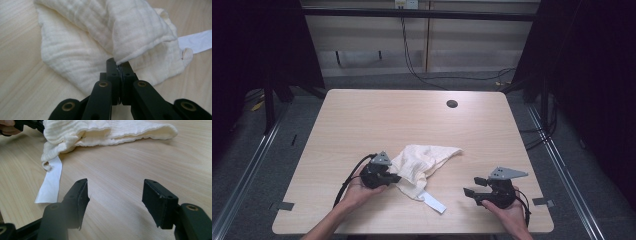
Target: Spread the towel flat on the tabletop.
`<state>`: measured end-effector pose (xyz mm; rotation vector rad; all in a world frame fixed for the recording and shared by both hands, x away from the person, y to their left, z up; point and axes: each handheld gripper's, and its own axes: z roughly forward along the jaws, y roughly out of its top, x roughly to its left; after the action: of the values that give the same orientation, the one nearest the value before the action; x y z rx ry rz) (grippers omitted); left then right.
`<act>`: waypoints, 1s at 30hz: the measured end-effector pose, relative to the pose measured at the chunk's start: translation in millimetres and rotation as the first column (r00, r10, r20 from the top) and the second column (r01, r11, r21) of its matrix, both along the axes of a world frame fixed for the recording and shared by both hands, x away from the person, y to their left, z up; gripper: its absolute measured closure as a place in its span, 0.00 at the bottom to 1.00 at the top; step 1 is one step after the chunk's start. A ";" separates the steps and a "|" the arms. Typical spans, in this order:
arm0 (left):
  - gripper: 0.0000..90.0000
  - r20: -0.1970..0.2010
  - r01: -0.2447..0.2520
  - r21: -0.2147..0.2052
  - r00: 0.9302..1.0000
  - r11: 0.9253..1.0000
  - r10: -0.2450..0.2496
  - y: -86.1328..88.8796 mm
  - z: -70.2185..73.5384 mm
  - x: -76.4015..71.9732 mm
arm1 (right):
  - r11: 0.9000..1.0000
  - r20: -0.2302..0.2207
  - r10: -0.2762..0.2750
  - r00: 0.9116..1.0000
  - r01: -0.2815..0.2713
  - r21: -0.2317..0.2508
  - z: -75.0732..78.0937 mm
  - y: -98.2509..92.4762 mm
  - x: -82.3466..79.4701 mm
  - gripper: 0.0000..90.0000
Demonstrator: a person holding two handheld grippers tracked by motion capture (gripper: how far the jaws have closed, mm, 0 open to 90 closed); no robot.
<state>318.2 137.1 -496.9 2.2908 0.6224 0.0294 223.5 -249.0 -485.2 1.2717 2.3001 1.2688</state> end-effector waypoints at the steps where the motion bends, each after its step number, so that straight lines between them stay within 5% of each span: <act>1: 0.99 -0.004 0.005 0.005 1.000 1.000 -0.005 2.3 0.4 -2.2 | 1.000 0.002 0.005 1.000 -0.005 0.000 -0.3 0.8 0.1 0.42; 8: 0.99 0.013 0.025 0.031 1.000 0.999 -0.026 31.2 3.1 -18.3 | 1.000 -0.008 0.019 1.000 -0.019 0.000 -0.9 4.6 0.6 0.40; 15: 0.98 0.010 0.012 0.008 1.000 1.000 -0.012 45.5 1.7 -20.7 | 0.999 -0.019 0.030 0.999 -0.030 -0.021 -3.1 8.1 9.5 0.41; 24: 0.86 0.043 0.008 -0.039 0.999 0.999 -0.006 49.7 10.5 -27.1 | 0.993 0.046 0.099 0.994 -0.095 -0.069 7.1 26.5 49.4 0.69; 30: 0.82 0.046 -0.003 -0.050 0.999 0.999 0.006 49.8 12.3 -28.6 | 0.989 0.076 0.094 0.993 -0.085 -0.121 -1.2 29.9 69.4 0.69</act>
<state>289.6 186.8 -484.6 2.2340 0.5981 0.0680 292.9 -219.1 -486.4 1.0702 2.3596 1.1698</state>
